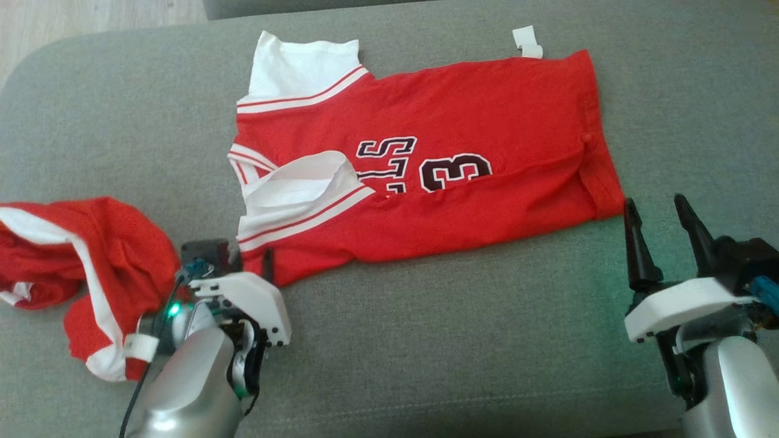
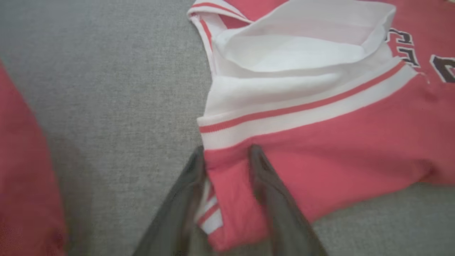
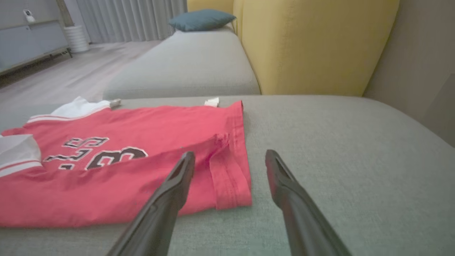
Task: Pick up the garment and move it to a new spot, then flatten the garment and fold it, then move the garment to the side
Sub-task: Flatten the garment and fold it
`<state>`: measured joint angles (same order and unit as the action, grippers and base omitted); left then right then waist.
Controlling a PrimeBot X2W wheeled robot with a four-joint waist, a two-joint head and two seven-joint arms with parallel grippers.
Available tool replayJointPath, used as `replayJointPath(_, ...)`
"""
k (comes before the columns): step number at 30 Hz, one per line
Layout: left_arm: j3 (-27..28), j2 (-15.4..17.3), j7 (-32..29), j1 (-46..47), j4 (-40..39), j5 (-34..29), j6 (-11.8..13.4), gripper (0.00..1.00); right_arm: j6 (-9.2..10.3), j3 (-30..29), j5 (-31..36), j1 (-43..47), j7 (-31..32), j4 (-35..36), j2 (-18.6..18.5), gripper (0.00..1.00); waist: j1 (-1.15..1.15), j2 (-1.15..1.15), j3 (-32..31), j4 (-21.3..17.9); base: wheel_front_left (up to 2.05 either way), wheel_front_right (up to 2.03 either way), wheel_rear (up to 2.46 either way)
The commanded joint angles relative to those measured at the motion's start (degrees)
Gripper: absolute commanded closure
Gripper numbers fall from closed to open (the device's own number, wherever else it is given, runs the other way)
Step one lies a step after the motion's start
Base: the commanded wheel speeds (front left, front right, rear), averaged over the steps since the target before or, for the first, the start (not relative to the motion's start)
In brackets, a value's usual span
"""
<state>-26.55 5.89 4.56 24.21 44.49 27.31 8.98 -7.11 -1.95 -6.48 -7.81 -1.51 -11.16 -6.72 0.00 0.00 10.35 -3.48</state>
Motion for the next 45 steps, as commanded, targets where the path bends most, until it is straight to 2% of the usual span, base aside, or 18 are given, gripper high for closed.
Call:
replayJointPath(1, 0.8, 1.15, -0.32, 1.18, 0.19, -0.48, -0.29, 1.0, -0.37, 0.16, 0.82, -2.31, 0.72, 1.1, 0.31, 0.0, 0.0, 0.0, 0.38, 0.44, 0.0, 0.0, 0.0)
replayJointPath(6, 0.21, 1.96, 5.01, 3.01, -2.73, -2.18, -0.38, 1.0, -0.37, -4.5, 3.47, -4.56, 5.23, -2.77, 2.32, 0.0, 0.0, 0.0, 1.19, 1.98, 0.0, 0.0, 0.0)
replayJointPath(11, -1.16, 2.06, 7.29, 3.68, -7.43, -3.69, -0.7, 1.0, -0.37, -7.24, 3.32, -7.79, 8.52, -8.01, 3.51, 0.0, 0.0, 0.0, 1.69, 4.0, 0.0, 0.0, 0.0)
replayJointPath(21, -3.35, 2.66, 6.37, 3.82, -16.37, -5.46, 0.05, 1.0, -0.37, -13.85, 9.35, -13.6, 11.27, -16.76, 3.81, 0.0, 0.0, 0.0, 3.72, 6.62, 0.0, 0.0, 0.0)
replayJointPath(27, -3.54, 3.87, 5.0, 3.4, -20.57, -5.61, 0.75, 1.0, -0.37, -14.38, 6.1, -16.81, 12.25, -22.12, 3.83, 0.0, 0.0, 0.0, 4.95, 6.82, 0.0, 0.0, 0.0)
replayJointPath(28, -3.53, 4.13, 4.81, 3.3, -20.94, -5.62, 0.86, 1.0, -0.37, -14.17, 5.09, -17.2, 12.55, -23.05, 3.83, 0.69, 0.0, 0.0, 5.03, 6.77, 0.0, 0.0, 0.0)
replayJointPath(29, -3.5, 4.39, 4.61, 3.2, -21.21, -5.62, 0.97, 1.0, -0.37, -13.9, 4.34, -17.53, 12.65, -23.74, 3.83, 1.0, 0.0, 0.0, 5.06, 6.69, 0.0, 0.0, 0.0)
replayJointPath(37, -3.44, 6.7, 2.86, 0.99, -20.85, -5.17, 1.47, 1.0, -0.37, -12.54, 0.75, -17.56, 13.29, -25.99, 3.83, 1.0, 0.0, 0.0, 2.13, 5.37, 0.0, 0.0, 0.0)
replayJointPath(45, -4.13, 8.14, 0.59, -4.62, -21.97, -3.05, 0.71, 1.0, -0.37, -11.0, -3.36, -12.49, 18.66, -20.82, 3.43, 1.0, 0.0, 0.0, -4.05, 3.76, 0.0, 0.0, 0.0)
